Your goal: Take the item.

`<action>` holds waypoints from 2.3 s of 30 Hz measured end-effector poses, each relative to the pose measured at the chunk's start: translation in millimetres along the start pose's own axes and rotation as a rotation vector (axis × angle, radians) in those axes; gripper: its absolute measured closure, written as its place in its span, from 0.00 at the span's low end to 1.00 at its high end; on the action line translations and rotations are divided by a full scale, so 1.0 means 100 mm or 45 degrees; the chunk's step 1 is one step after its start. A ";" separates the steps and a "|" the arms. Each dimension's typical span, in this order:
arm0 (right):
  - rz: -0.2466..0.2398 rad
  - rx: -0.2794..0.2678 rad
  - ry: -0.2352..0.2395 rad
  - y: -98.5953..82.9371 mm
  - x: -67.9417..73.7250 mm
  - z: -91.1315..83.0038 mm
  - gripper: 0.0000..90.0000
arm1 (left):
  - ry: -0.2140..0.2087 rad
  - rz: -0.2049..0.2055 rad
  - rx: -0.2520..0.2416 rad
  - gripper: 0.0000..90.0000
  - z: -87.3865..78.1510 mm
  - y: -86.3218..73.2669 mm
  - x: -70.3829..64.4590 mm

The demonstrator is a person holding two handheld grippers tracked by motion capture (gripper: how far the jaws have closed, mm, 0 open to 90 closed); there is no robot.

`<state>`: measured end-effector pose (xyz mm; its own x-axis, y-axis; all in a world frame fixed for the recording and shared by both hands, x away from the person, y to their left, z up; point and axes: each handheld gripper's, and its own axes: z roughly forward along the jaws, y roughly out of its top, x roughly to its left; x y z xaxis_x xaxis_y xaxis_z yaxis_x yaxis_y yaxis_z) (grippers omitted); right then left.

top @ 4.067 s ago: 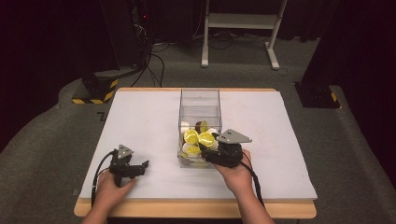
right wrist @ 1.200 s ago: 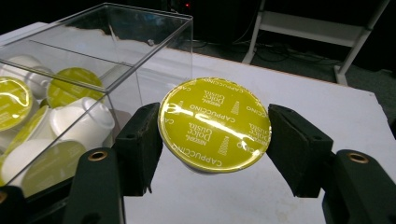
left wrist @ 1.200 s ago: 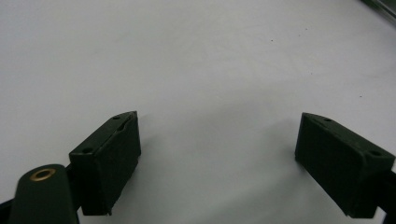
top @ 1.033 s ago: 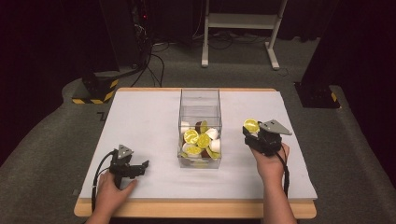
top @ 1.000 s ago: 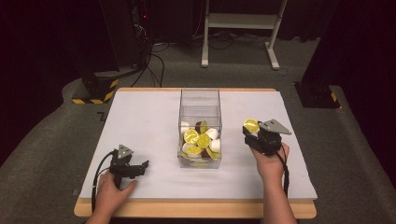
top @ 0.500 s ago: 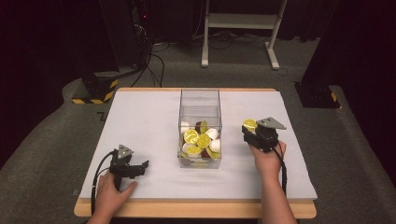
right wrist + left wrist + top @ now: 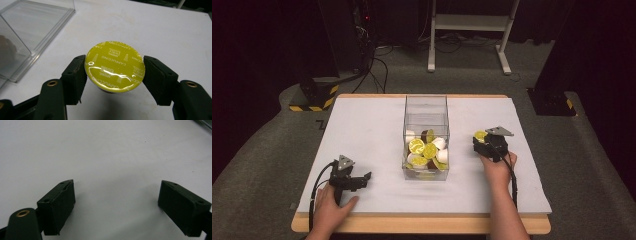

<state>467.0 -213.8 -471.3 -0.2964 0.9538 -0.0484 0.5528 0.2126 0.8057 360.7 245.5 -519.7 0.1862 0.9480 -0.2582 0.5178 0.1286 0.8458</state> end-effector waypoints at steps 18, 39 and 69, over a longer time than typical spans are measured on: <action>-0.003 0.070 -0.023 -0.10 -0.04 0.19 0.42 | 0.000 0.000 0.002 0.16 0.00 0.00 0.00; 0.077 0.077 -0.006 -0.11 -0.07 0.22 0.24 | 0.000 -0.001 0.002 0.16 0.00 0.00 0.00; 0.056 -0.048 0.036 -0.06 0.11 -0.18 0.20 | -0.002 0.008 0.011 0.16 0.00 0.01 0.01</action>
<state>446.5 -208.1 -466.7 -0.2948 0.9556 0.0036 0.5360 0.1623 0.8285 360.8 246.3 -519.3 0.1905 0.9484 -0.2536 0.5240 0.1202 0.8432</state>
